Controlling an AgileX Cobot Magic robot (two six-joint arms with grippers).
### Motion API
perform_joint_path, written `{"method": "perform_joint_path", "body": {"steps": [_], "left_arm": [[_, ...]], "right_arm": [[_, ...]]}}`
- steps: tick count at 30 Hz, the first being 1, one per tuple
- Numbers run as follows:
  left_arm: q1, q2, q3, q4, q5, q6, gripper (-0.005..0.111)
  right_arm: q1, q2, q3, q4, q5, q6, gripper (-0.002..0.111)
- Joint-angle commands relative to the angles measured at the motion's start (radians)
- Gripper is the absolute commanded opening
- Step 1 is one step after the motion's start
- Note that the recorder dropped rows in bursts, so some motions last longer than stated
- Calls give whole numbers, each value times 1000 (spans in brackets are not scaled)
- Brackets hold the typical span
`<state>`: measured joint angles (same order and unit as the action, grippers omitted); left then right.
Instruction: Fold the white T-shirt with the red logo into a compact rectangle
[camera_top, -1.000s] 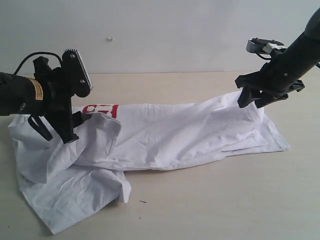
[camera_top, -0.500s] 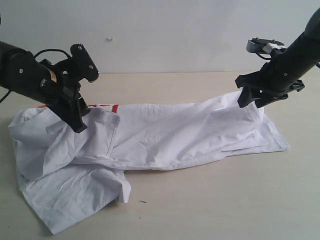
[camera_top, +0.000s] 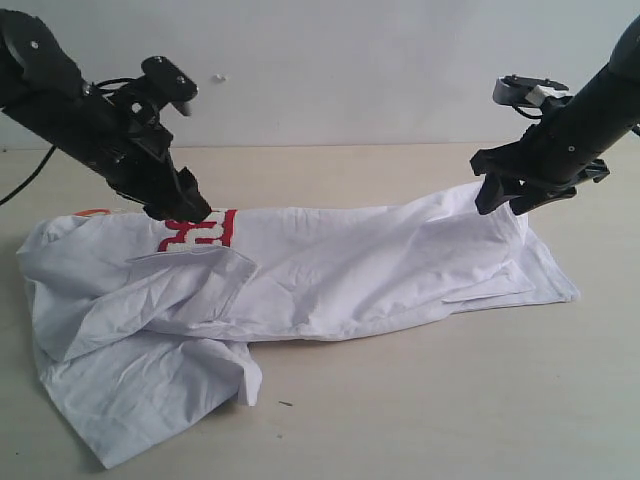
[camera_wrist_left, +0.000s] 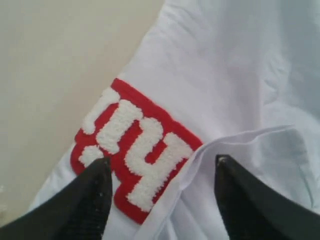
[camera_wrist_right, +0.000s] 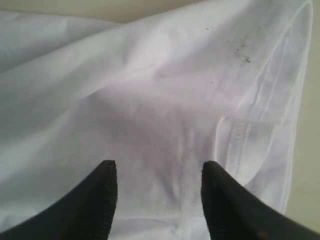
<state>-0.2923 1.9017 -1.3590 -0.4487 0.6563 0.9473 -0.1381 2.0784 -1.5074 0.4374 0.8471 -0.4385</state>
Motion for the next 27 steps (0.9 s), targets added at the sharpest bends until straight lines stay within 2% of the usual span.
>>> {"method": "perform_joint_path", "body": {"steps": [1, 5, 9, 11, 13, 15, 16, 20, 22, 23, 24, 25, 27], "left_arm": [[68, 1, -12, -84, 36, 17, 59], [99, -9, -12, -173, 110, 70, 59], [99, -59, -12, -176, 164, 48, 55], [99, -81, -12, -185, 244, 35, 42], [97, -95, -5, -185, 336, 33, 23], [93, -106, 21, -180, 359, 9, 3], [93, -113, 47, -180, 362, -11, 1], [91, -115, 168, -103, 349, -92, 6], [91, -113, 249, -32, 220, -142, 26], [91, -113, 268, -32, 162, -161, 54], [91, -113, 268, -32, 147, -189, 67], [91, -113, 264, -33, 129, -203, 74], [91, -113, 264, -33, 69, -194, 67]], "right_arm": [[-2, -1, -8, 0, -7, -6, 50], [-2, -1, -8, 0, -7, -6, 50], [-2, -1, -8, -3, -3, -6, 50], [-2, -1, -8, -3, -3, -6, 50], [-2, -1, -8, -3, -3, -6, 50], [-2, -1, -8, -3, -5, -6, 50], [-2, -1, -8, -3, -5, -6, 50], [-2, -1, -8, -3, -7, -6, 50], [-2, -1, -8, 1, -7, -6, 50], [-2, -1, -8, 8, -3, -6, 50], [-2, -1, -8, 8, -3, -6, 50], [-2, -1, -8, 8, -3, -6, 50], [-2, -1, -8, 8, -8, -6, 50]]}}
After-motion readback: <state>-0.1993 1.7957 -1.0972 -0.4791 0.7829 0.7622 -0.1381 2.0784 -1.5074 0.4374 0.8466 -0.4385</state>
